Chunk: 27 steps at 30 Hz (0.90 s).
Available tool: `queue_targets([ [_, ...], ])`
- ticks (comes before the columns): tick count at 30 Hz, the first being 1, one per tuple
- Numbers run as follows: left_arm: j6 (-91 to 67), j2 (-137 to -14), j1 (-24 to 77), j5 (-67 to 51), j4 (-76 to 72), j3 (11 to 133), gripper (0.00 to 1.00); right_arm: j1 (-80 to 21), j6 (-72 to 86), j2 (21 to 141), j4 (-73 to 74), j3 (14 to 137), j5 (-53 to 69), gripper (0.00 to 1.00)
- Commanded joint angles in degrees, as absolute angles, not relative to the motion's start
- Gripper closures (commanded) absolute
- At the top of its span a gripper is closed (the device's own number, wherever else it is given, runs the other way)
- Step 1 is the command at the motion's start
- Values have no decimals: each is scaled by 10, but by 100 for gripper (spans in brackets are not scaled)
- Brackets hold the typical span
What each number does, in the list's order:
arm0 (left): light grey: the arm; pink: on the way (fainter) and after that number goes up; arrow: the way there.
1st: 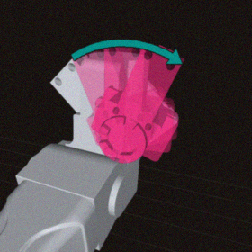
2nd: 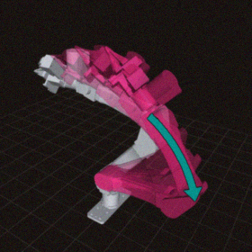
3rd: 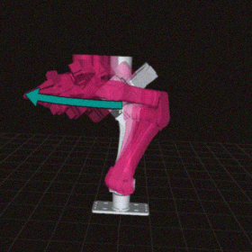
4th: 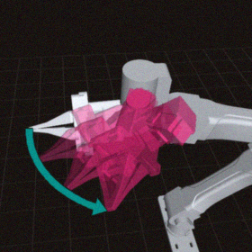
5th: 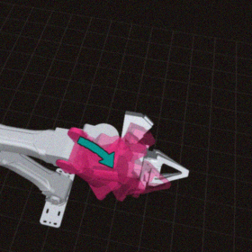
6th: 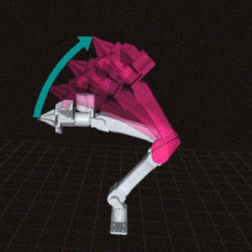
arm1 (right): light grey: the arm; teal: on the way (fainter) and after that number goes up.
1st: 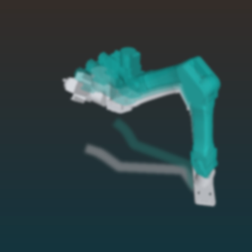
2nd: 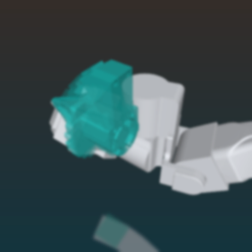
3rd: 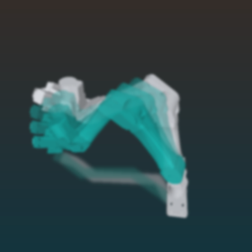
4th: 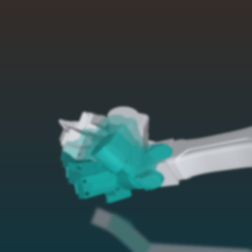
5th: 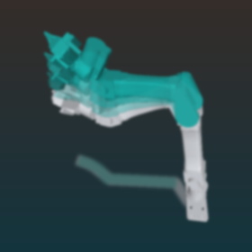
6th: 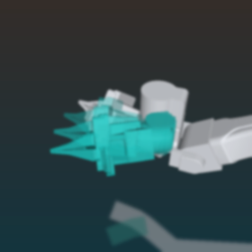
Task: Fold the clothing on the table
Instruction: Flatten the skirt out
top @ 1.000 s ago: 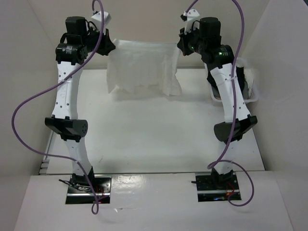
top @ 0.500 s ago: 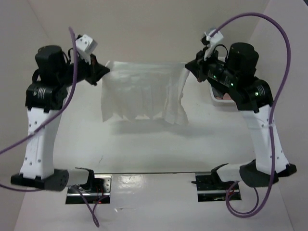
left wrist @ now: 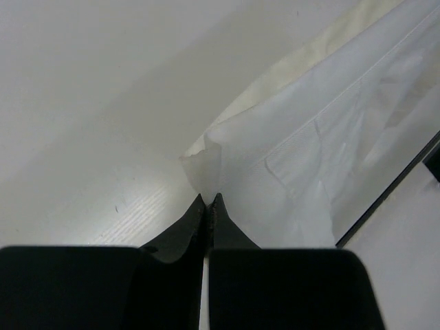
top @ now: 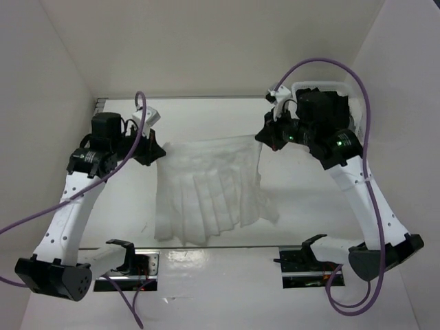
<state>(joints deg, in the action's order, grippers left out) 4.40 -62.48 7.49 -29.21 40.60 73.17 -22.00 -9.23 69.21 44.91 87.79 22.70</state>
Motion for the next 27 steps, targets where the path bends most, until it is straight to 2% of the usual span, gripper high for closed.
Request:
queue_targets([
  [1,91,-616,72,-204,402,689,100,-216,-109,696,412,822,164,100],
  [6,91,-645,72,-190,339,625,100,-238,-115,740,355,759,135,100],
  [11,91,-721,72,-157,287,613,100,-243,-121,824,306,753,105,100],
  [21,81,-904,72,-114,238,755,100,-238,-145,958,253,862,41,100],
  [27,75,-954,67,-108,224,829,100,-200,-156,987,239,927,23,100],
])
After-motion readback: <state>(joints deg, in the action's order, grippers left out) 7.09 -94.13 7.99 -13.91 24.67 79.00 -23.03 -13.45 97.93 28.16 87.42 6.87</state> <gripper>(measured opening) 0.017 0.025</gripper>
